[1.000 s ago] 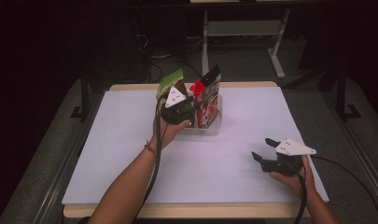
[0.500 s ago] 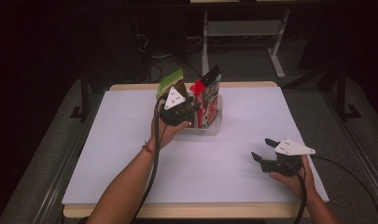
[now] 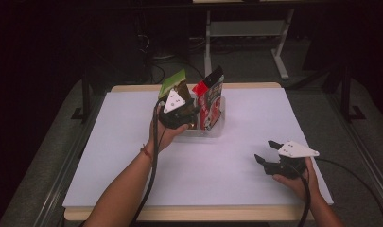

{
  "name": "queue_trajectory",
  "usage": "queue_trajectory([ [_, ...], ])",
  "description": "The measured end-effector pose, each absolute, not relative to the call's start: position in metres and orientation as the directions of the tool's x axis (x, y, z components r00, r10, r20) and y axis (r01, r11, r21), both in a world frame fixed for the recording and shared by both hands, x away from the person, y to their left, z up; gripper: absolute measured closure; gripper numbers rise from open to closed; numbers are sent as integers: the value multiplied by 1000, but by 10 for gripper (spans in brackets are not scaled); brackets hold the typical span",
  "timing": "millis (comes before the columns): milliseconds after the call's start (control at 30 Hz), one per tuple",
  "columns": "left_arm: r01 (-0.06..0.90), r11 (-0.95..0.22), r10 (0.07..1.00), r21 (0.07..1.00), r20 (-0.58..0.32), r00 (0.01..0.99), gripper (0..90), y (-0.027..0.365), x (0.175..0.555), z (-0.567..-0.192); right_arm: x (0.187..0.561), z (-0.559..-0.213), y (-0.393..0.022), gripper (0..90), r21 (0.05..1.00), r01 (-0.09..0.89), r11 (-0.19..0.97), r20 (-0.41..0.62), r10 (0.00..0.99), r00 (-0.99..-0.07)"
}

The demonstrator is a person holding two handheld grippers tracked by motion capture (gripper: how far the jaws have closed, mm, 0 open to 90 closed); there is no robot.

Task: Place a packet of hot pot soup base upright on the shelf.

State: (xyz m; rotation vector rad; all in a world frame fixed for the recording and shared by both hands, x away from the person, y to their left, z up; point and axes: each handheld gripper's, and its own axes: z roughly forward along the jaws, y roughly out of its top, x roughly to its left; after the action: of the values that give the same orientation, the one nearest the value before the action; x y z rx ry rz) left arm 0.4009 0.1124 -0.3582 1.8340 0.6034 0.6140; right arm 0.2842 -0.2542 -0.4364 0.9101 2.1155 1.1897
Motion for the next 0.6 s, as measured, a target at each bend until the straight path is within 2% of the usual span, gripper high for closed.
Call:
queue_trajectory([
  [233, 96, -331, 650, 939, 153, 745, 549, 115, 394, -358, 284, -436, -254, 273, 876, 293, 382, -128, 771, -624],
  [333, 91, -353, 653, 931, 175, 737, 496, 117, 391, -358, 285, -437, -254, 273, 876, 295, 381, -126, 772, -623],
  [600, 107, -367, 637, 924, 165, 753, 385, 126, 381, -359, 285, -437, -254, 275, 875, 295, 382, -126, 771, -625],
])
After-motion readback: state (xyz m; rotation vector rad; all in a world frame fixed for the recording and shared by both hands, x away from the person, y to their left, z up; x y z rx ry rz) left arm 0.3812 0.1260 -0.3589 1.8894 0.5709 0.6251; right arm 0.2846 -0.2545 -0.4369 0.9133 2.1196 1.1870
